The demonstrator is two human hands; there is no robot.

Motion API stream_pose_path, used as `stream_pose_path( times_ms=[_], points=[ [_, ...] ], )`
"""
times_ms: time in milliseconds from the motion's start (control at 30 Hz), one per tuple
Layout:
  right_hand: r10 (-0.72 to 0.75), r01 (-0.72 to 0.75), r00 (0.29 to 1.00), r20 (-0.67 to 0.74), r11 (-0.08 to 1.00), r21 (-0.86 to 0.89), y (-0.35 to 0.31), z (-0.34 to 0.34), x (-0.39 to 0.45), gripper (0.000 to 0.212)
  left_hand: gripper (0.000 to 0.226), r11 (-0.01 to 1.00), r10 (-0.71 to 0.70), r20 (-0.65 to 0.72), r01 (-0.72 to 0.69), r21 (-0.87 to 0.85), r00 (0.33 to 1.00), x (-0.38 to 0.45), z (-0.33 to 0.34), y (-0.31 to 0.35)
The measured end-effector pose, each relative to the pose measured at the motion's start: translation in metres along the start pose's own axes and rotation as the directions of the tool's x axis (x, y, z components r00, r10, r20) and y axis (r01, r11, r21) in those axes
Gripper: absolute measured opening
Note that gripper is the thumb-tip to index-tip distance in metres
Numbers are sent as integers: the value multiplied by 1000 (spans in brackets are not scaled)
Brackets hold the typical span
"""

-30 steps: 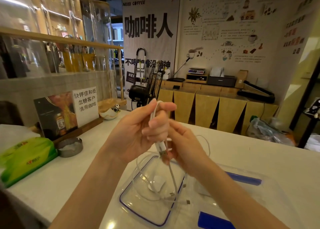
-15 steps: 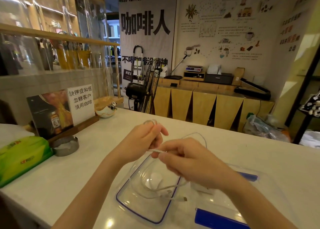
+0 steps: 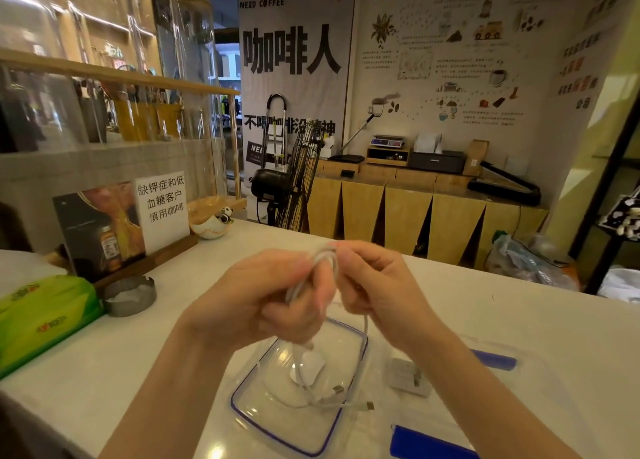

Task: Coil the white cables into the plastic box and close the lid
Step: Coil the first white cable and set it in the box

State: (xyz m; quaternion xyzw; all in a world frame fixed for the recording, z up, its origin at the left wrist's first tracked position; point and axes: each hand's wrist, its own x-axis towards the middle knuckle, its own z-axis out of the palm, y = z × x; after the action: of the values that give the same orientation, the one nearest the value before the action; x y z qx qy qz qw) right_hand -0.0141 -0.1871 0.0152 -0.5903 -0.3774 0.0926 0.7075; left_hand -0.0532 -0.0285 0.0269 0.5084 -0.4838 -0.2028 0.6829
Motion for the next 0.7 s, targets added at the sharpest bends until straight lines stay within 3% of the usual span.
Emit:
stream_pose_path(
  times_ms=[67, 133, 233, 400, 567, 700],
  points=[
    [61, -62, 998, 9, 996, 60, 8, 9, -2, 23, 30, 974, 131, -32, -135, -180, 991, 10, -1, -2],
    [131, -131, 991, 8, 989, 69, 12, 16, -5, 27, 29, 941, 193, -139, -224, -253, 971, 18, -4, -4],
    [180, -181, 983, 22, 983, 42, 15, 20, -10, 28, 34, 937, 222, -326, -293, -188, 919, 24, -9, -9],
    [241, -236, 969, 56, 969, -76, 20, 20, -22, 24, 30, 966, 222, -639, -256, 39, 737, 38, -11, -13],
    [294, -261, 950, 103, 931, -255, 24, 18, -32, 31, 31, 970, 194, -730, -237, 46, 655, 43, -23, -11],
    [364, -301, 925, 107, 875, -379, 24, 16, -34, 35, 32, 945, 127, -795, -317, -85, 592, 43, -32, -10]
  ],
)
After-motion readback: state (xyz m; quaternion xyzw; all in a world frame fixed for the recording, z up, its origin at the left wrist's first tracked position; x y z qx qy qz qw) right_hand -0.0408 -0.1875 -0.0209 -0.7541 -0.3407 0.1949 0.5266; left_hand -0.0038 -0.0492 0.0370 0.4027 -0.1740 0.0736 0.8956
